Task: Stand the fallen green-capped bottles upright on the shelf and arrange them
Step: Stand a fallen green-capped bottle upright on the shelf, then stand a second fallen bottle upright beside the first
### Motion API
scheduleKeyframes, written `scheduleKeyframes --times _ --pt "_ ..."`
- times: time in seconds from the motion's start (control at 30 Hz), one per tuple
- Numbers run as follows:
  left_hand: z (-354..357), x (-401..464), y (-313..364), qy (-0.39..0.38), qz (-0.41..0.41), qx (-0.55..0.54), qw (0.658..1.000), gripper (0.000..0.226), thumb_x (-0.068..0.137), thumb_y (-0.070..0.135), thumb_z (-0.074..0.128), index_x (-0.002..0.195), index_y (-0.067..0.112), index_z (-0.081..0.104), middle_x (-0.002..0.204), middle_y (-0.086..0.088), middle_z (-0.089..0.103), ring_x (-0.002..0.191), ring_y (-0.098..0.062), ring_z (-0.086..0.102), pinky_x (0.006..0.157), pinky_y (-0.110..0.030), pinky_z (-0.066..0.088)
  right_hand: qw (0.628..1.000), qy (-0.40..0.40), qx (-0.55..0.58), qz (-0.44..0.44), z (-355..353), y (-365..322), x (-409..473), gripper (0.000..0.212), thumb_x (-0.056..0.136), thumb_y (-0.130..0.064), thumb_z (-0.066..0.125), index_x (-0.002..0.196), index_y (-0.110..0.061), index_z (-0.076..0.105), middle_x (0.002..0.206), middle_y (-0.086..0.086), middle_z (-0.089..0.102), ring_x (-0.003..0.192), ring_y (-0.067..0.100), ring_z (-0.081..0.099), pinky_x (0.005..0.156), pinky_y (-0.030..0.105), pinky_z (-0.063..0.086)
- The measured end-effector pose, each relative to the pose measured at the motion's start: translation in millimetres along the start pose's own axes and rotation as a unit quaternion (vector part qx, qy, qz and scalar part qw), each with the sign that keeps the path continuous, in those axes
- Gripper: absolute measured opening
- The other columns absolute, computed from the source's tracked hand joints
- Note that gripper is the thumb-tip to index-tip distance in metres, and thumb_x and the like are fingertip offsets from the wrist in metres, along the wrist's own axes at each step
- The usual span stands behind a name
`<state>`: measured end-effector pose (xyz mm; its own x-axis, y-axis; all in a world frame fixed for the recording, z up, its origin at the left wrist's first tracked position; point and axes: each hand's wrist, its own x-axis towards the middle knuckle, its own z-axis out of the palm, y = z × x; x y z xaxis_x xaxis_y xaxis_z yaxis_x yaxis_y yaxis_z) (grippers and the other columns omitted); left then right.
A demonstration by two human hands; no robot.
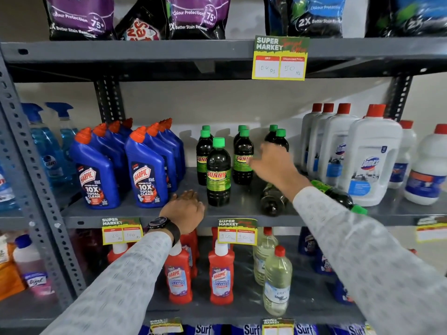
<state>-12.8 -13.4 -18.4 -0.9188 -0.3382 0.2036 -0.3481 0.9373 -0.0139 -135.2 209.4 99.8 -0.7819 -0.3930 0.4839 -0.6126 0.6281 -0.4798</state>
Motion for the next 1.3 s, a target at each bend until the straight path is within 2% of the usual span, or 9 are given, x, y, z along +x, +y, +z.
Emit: scheduleKeyframes --times 0.17,0.47,0.67,0.77,0.83,0.93,1.1,1.23,1.3 --pt "0.7 2.1 -1.8 0.006 0.001 -0.011 1.0 0.057 0.103 0.033 0.02 0.148 0.005 0.04 0.162 -0.017 0.036 0.151 -0.029 0.033 0.121 -0.049 0.026 0.978 -0.134 -0.109 0.121 -8.3 43.9 -4.3 0.05 0.083 -0.055 0.076 0.102 -0.014 0.058 0.107 0.009 0.062 0.093 0.028 0.06 0.078 0.039 0.05" --pt "0.8 6.2 -3.5 -0.013 -0.005 -0.027 1.0 0.065 0.101 0.038 0.016 0.154 0.006 0.034 0.166 -0.015 0.029 0.154 -0.025 0.027 0.125 -0.049 0.019 0.909 -0.185 0.214 0.307 -0.2 62.7 -9.4 0.036 0.083 -0.029 0.085 0.108 -0.013 0.065 0.108 0.017 0.072 0.086 0.032 0.073 0.055 0.038 0.061" --pt "3.2 9.4 -5.2 -0.015 -0.007 -0.036 0.999 0.067 0.1 0.039 0.013 0.156 0.006 0.03 0.168 -0.014 0.026 0.156 -0.025 0.025 0.126 -0.047 0.016 0.922 -0.074 0.294 0.24 -10.4 55.7 -0.9 0.043 0.075 -0.032 0.092 0.096 -0.019 0.057 0.095 0.01 0.071 0.08 0.028 0.074 0.052 0.038 0.062" --pt "4.7 10.3 -6.3 -0.016 -0.005 -0.036 0.999 0.068 0.1 0.04 0.013 0.156 0.006 0.029 0.168 -0.014 0.026 0.156 -0.025 0.024 0.126 -0.048 0.017 0.928 0.015 0.325 0.181 -6.0 53.8 2.5 0.053 0.069 -0.039 0.093 0.107 -0.018 0.063 0.103 0.006 0.075 0.089 0.026 0.076 0.071 0.045 0.066" --pt "5.5 10.8 -6.3 -0.016 -0.008 -0.031 0.999 0.067 0.1 0.039 0.013 0.157 0.007 0.028 0.168 -0.014 0.025 0.156 -0.024 0.024 0.126 -0.047 0.017 0.941 0.076 0.304 0.128 3.8 54.5 -3.1 0.053 0.068 -0.04 0.094 0.11 -0.021 0.068 0.1 -0.005 0.076 0.092 0.015 0.073 0.079 0.035 0.061" --pt "7.3 11.2 -6.2 -0.009 -0.01 -0.029 0.999 0.066 0.101 0.038 0.014 0.157 0.007 0.029 0.168 -0.013 0.026 0.156 -0.024 0.024 0.126 -0.046 0.017 0.955 0.129 0.257 0.08 23.3 56.4 -18.2 0.065 0.072 -0.039 0.093 0.126 -0.017 0.064 0.09 -0.023 0.063 0.082 -0.01 0.058 0.066 0.007 0.046" --pt "7.3 12.7 -5.8 -0.007 -0.012 -0.034 0.999 0.065 0.102 0.037 0.016 0.157 0.007 0.029 0.168 -0.013 0.026 0.156 -0.023 0.024 0.126 -0.047 0.016 0.961 0.146 0.23 0.045 46.3 63.3 -32.3 0.08 0.074 -0.035 0.092 0.141 -0.011 0.056 0.086 -0.032 0.053 0.073 -0.023 0.057 0.066 -0.001 0.043" --pt "7.8 12.8 -5.4 -0.007 -0.009 -0.029 1.0 0.063 0.103 0.036 0.017 0.158 0.007 0.029 0.168 -0.013 0.025 0.156 -0.023 0.023 0.126 -0.047 0.015 0.969 0.132 0.21 0.021 52.6 64.0 -32.7 0.074 0.076 -0.036 0.09 0.139 -0.016 0.057 0.093 -0.019 0.065 0.084 0.005 0.069 0.081 0.033 0.061" --pt "7.8 12.5 -5.8 -0.004 -0.009 -0.032 0.999 0.064 0.102 0.037 0.016 0.158 0.007 0.029 0.168 -0.012 0.025 0.156 -0.023 0.023 0.127 -0.047 0.016 0.968 0.139 0.209 0.018 55.5 64.8 -30.8 0.075 0.076 -0.038 0.09 0.14 -0.017 0.056 0.097 -0.019 0.063 0.091 0.009 0.067 0.083 0.032 0.058"
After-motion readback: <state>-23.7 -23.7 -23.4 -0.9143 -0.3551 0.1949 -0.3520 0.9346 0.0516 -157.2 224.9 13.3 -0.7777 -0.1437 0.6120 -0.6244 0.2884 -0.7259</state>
